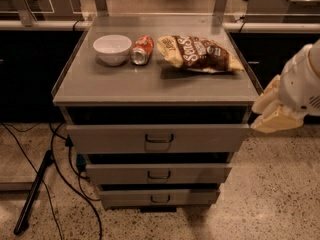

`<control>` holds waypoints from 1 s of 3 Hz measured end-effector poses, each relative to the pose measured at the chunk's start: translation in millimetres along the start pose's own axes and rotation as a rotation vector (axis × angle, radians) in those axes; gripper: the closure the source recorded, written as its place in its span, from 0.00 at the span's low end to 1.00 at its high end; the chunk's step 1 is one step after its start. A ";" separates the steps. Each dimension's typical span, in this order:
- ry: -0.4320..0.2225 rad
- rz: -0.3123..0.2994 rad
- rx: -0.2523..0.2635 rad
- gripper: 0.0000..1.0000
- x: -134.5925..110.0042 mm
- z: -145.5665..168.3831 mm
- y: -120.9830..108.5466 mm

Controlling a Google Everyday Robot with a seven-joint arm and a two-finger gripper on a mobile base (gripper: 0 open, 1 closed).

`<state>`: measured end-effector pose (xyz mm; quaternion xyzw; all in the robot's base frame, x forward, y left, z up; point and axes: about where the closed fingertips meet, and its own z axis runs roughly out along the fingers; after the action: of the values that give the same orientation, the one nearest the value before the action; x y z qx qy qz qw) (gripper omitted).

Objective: Open bottom drawer

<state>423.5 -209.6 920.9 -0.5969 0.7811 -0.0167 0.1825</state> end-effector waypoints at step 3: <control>-0.039 0.041 -0.039 1.00 18.0 65.0 32.5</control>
Offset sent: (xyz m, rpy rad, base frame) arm -0.0111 0.0052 -0.0541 0.0535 0.0270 -0.0121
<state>409.2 -204.7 847.6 -0.5845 0.7896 0.0140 0.1863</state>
